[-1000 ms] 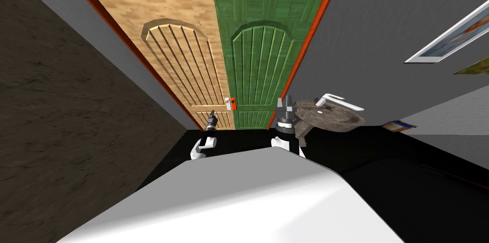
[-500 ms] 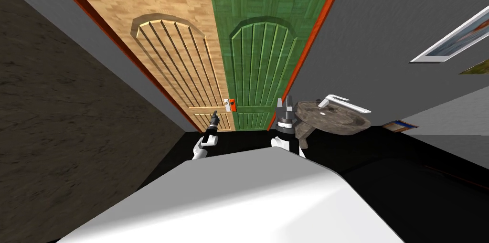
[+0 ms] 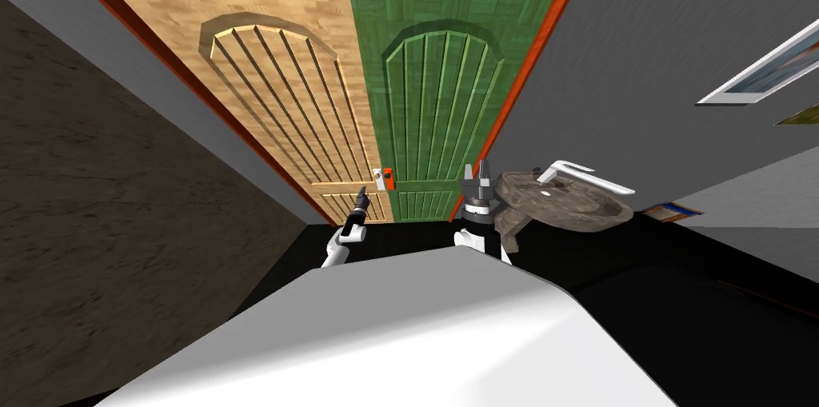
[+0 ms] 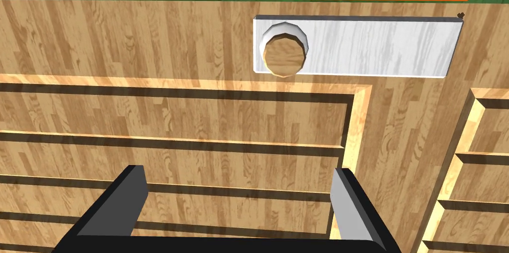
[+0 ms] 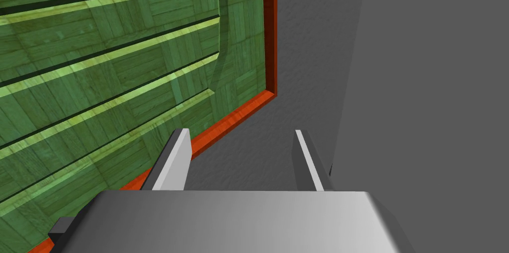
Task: Pull the door open
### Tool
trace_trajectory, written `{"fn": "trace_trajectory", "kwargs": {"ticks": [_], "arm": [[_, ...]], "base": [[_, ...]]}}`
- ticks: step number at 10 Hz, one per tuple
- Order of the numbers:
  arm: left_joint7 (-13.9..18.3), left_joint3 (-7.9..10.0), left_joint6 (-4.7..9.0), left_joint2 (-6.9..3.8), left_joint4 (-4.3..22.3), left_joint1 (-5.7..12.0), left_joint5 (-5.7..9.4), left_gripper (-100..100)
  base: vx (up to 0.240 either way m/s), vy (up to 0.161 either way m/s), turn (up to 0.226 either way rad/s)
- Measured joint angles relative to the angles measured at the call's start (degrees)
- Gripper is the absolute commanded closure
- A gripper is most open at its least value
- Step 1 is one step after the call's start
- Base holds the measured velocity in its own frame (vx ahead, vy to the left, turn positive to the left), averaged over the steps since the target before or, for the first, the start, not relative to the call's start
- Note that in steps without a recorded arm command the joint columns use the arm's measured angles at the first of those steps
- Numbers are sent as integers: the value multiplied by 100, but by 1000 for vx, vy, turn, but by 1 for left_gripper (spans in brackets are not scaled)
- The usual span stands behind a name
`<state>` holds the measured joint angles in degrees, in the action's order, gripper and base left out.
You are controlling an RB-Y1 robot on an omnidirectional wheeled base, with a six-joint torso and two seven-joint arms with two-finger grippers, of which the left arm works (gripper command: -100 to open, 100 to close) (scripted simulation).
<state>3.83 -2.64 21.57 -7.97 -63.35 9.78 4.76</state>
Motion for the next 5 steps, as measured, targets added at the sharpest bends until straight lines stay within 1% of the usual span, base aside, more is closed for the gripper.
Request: {"fn": "trace_trajectory", "kwargs": {"ticks": [1,3,5], "arm": [[23,-8,-1,-12,139,77,0,-100],[56,-22,-58,-23,301,187,-3,-100],[103,-44,-103,-48,497,310,-4,-100]], "base": [[99,-5,-15],[108,-12,-15],[92,4,-19]]}}
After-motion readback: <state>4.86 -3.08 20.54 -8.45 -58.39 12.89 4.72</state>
